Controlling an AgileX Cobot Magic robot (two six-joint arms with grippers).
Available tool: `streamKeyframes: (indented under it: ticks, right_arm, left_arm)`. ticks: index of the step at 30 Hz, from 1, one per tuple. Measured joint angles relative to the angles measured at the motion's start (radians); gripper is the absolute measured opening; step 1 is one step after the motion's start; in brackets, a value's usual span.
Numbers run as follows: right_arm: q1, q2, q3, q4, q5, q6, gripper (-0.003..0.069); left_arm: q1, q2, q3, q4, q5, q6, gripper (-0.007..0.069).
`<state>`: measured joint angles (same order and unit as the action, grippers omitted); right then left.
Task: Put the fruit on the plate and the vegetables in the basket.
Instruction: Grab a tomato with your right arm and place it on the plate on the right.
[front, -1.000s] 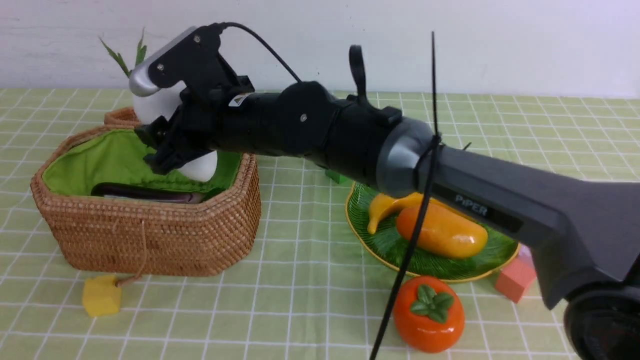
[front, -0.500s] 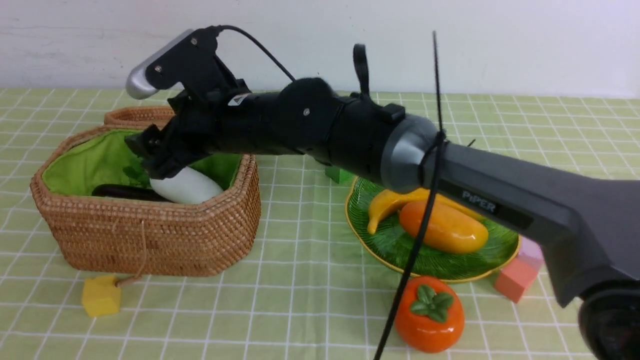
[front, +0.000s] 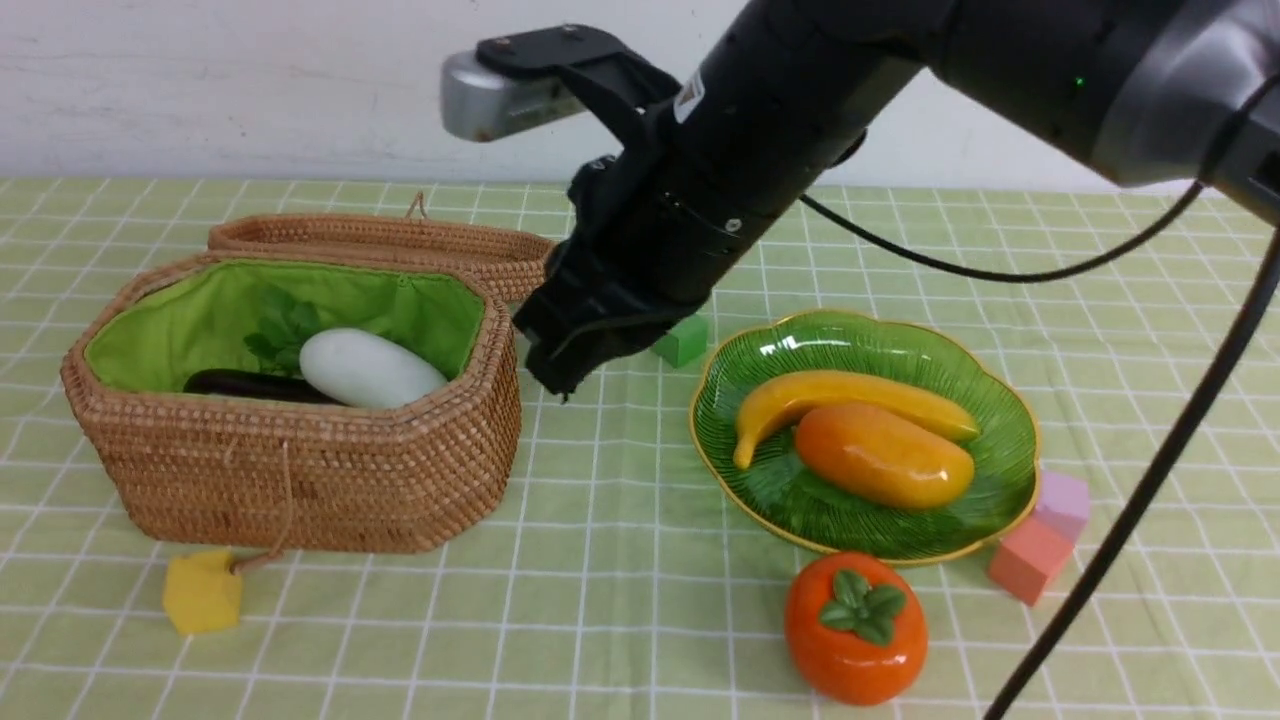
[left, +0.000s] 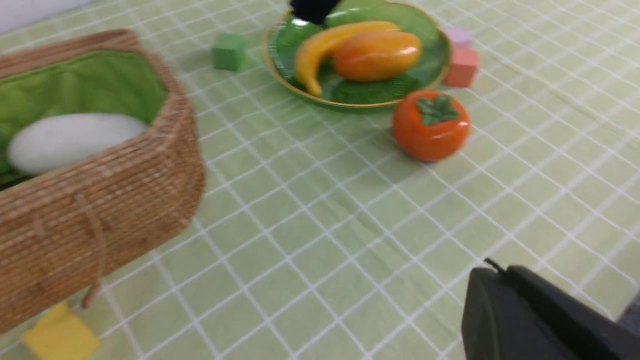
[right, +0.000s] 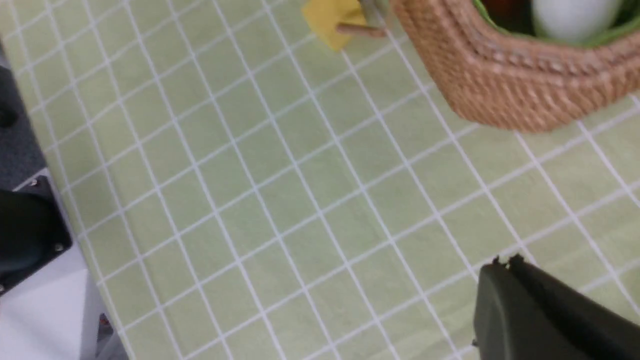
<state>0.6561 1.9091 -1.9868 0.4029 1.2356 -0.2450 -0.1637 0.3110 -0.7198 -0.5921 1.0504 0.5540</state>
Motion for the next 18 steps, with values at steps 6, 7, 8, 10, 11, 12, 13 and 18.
streamKeyframes:
  ticks: [6, 7, 8, 10, 11, 12, 13, 18]
  right_arm:
    - [-0.002, -0.138, 0.194, -0.200, 0.001, 0.152, -0.0015]
    - [-0.003, -0.146, 0.216, -0.217, 0.001, 0.157, -0.0015]
    - [-0.011, -0.210, 0.299, -0.273, 0.002, 0.201, -0.0014]
    - [-0.026, -0.256, 0.371, -0.312, 0.003, 0.245, -0.0013]
    - [-0.055, -0.310, 0.461, -0.350, 0.006, 0.310, -0.0010]
    - [-0.078, -0.338, 0.513, -0.367, 0.006, 0.347, -0.0008]
    - [-0.097, -0.356, 0.554, -0.374, 0.007, 0.374, -0.0003]
    - [-0.190, -0.392, 0.750, -0.330, -0.065, 0.466, 0.0087]
  left_arm:
    - [0.000, 0.000, 0.019, -0.092, -0.002, 0.089, -0.0009]
    - [0.000, 0.000, 0.019, -0.092, -0.002, 0.091, -0.0009]
    - [0.000, 0.000, 0.024, -0.092, -0.007, 0.104, -0.0009]
    - [0.000, 0.000, 0.027, -0.092, -0.009, 0.114, -0.0009]
    - [0.000, 0.000, 0.029, -0.093, -0.009, 0.122, -0.0009]
    - [0.000, 0.000, 0.030, -0.093, -0.010, 0.126, -0.0009]
    - [0.000, 0.000, 0.030, -0.093, -0.010, 0.126, -0.0009]
    - [0.000, 0.000, 0.030, -0.093, -0.009, 0.131, -0.0009]
